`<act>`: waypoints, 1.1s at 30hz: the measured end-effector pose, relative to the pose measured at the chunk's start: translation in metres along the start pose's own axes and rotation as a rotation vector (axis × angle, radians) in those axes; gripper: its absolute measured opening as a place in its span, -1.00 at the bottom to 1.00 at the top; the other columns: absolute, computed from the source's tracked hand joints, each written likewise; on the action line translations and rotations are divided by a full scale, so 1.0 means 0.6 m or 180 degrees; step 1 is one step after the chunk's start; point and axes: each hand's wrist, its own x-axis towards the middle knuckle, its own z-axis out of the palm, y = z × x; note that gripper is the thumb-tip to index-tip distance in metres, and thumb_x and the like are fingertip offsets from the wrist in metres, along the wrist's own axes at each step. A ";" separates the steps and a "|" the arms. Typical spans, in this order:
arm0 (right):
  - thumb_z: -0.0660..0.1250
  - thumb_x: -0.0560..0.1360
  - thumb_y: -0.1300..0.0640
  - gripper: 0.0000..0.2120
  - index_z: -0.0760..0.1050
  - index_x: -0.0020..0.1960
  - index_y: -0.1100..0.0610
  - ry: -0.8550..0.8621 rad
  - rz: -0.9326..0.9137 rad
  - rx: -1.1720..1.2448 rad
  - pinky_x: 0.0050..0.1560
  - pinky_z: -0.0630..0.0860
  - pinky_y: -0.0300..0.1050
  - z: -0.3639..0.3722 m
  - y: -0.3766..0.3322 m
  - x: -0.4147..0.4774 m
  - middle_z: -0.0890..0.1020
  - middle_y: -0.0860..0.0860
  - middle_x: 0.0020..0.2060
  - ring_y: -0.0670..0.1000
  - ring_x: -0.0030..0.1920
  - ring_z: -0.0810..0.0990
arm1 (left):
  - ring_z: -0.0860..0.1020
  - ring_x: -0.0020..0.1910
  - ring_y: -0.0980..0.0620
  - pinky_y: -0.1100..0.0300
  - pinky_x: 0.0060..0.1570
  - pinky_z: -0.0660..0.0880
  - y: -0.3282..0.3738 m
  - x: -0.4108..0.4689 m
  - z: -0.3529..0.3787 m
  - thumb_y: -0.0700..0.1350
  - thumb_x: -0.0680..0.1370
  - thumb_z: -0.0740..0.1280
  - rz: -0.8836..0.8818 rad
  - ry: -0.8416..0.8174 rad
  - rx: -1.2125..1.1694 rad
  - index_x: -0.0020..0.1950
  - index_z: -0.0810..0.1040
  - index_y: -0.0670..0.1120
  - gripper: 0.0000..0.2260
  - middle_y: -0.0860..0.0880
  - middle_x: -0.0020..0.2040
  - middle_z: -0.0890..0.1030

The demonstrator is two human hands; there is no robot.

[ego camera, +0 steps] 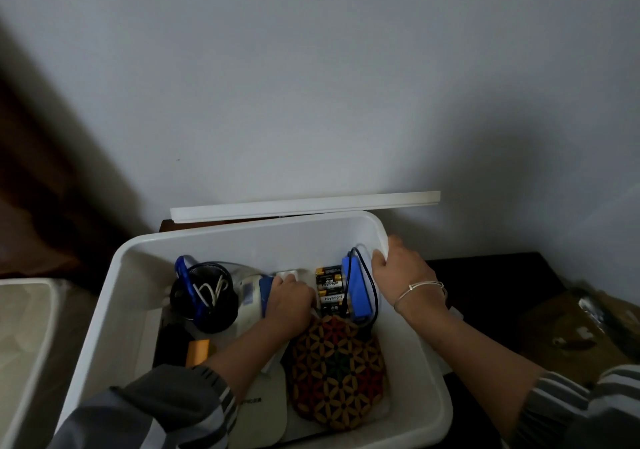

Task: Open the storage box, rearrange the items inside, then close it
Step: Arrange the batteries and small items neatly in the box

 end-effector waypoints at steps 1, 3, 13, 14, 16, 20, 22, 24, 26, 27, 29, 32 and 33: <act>0.05 0.60 -0.01 -0.72 0.32 0.15 0.18 -0.0003 0.0003 0.0008 -0.23 0.39 -0.09 0.000 0.001 0.000 0.56 0.13 -0.16 0.17 -0.17 0.54 | 0.43 0.13 -0.06 0.06 0.07 0.25 0.001 0.001 0.000 -0.01 0.51 0.32 -0.0019 -0.0021 0.0032 0.08 0.66 0.03 -0.80 0.00 0.03 0.63; 0.06 0.60 -0.01 -0.71 0.33 0.16 0.19 0.0004 0.0002 0.0026 -0.21 0.40 -0.08 0.001 0.002 0.000 0.59 0.16 -0.09 0.19 -0.11 0.57 | 0.43 0.13 -0.06 0.05 0.08 0.25 0.003 0.002 -0.002 0.00 0.52 0.32 -0.0057 -0.0054 0.0049 0.06 0.66 0.02 -0.80 0.00 0.03 0.63; 0.06 0.60 0.00 -0.70 0.34 0.18 0.19 0.0028 0.0022 0.0051 -0.20 0.40 -0.09 0.001 0.001 0.000 0.58 0.15 -0.07 0.17 -0.09 0.57 | 0.43 0.13 -0.07 0.08 0.02 0.21 0.004 -0.009 -0.001 0.00 0.55 0.25 -0.0006 0.0110 -0.0164 0.05 0.61 0.02 -0.81 -0.01 0.03 0.62; 0.06 0.60 -0.01 -0.70 0.34 0.18 0.19 0.0036 0.0017 0.0057 -0.21 0.40 -0.09 0.001 0.001 0.000 0.58 0.15 -0.07 0.17 -0.09 0.57 | 0.45 0.12 -0.06 0.09 0.01 0.20 0.004 -0.010 -0.002 -0.01 0.54 0.25 -0.0036 0.0134 -0.0217 0.06 0.60 0.02 -0.82 -0.01 0.01 0.63; 0.06 0.60 -0.01 -0.70 0.34 0.17 0.18 0.0051 0.0004 0.0051 -0.21 0.41 -0.09 0.001 0.002 0.000 0.59 0.14 -0.08 0.17 -0.10 0.57 | 0.46 0.11 -0.06 0.10 0.03 0.21 0.005 -0.010 -0.003 0.00 0.55 0.24 -0.0106 0.0086 -0.0228 0.07 0.59 0.02 -0.81 -0.03 0.01 0.63; 0.06 0.60 -0.02 -0.70 0.34 0.16 0.18 0.0085 0.0001 0.0004 -0.24 0.39 -0.09 0.002 0.001 0.001 0.56 0.11 -0.15 0.13 -0.21 0.51 | 0.47 0.11 -0.05 0.09 0.06 0.23 0.006 -0.009 -0.004 0.03 0.56 0.26 -0.0215 -0.0039 -0.0144 0.06 0.65 0.02 -0.79 -0.03 0.00 0.65; 0.06 0.60 -0.02 -0.70 0.34 0.16 0.18 0.0097 0.0008 0.0002 -0.24 0.39 -0.08 0.002 0.001 0.001 0.54 0.10 -0.18 0.10 -0.23 0.48 | 0.46 0.12 -0.06 0.09 0.07 0.24 0.008 -0.009 -0.004 0.02 0.55 0.28 -0.0225 -0.0061 -0.0101 0.05 0.67 0.02 -0.79 -0.03 0.00 0.66; 0.06 0.60 -0.01 -0.70 0.34 0.16 0.19 0.0092 0.0001 0.0010 -0.23 0.40 -0.08 0.002 0.001 0.001 0.58 0.13 -0.12 0.14 -0.18 0.54 | 0.45 0.12 -0.05 0.09 0.08 0.24 0.010 -0.010 -0.005 0.01 0.55 0.28 -0.0235 -0.0077 -0.0053 0.05 0.68 0.02 -0.79 -0.03 0.01 0.66; 0.06 0.60 -0.02 -0.70 0.34 0.15 0.19 0.0090 -0.0011 0.0019 -0.23 0.40 -0.08 0.003 0.002 0.000 0.59 0.14 -0.10 0.16 -0.13 0.58 | 0.44 0.13 -0.05 0.09 0.09 0.24 0.012 -0.011 -0.005 0.00 0.56 0.27 -0.0249 -0.0096 -0.0032 0.06 0.68 0.02 -0.79 -0.02 0.02 0.65; 0.06 0.60 -0.02 -0.70 0.34 0.15 0.19 0.0089 -0.0014 0.0019 -0.24 0.40 -0.09 0.003 0.002 0.000 0.59 0.13 -0.10 0.16 -0.13 0.58 | 0.44 0.13 -0.04 0.09 0.09 0.24 0.013 -0.011 -0.004 -0.01 0.57 0.26 -0.0256 -0.0108 -0.0028 0.06 0.68 0.02 -0.79 -0.02 0.02 0.65; 0.06 0.60 -0.02 -0.70 0.35 0.14 0.19 0.0096 -0.0011 0.0012 -0.24 0.39 -0.09 0.003 0.002 0.000 0.59 0.13 -0.11 0.15 -0.16 0.56 | 0.43 0.14 -0.04 0.08 0.09 0.24 0.015 -0.014 -0.006 -0.03 0.57 0.26 -0.0240 -0.0115 0.0014 0.06 0.68 0.02 -0.79 -0.02 0.03 0.64; 0.06 0.60 -0.01 -0.70 0.35 0.14 0.20 0.0091 0.0004 0.0012 -0.24 0.39 -0.09 0.003 0.001 0.000 0.59 0.14 -0.10 0.13 -0.19 0.53 | 0.44 0.13 -0.05 0.07 0.08 0.24 0.015 -0.017 -0.007 -0.03 0.58 0.24 -0.0176 -0.0073 0.0029 0.07 0.68 0.02 -0.78 -0.02 0.04 0.65; 0.06 0.60 -0.01 -0.70 0.35 0.15 0.20 0.0081 0.0011 0.0023 -0.23 0.40 -0.08 0.002 0.001 0.000 0.59 0.14 -0.09 0.15 -0.16 0.55 | 0.45 0.12 -0.05 0.07 0.07 0.24 0.014 -0.017 -0.007 -0.02 0.58 0.24 -0.0147 -0.0063 0.0014 0.07 0.68 0.02 -0.77 -0.02 0.03 0.65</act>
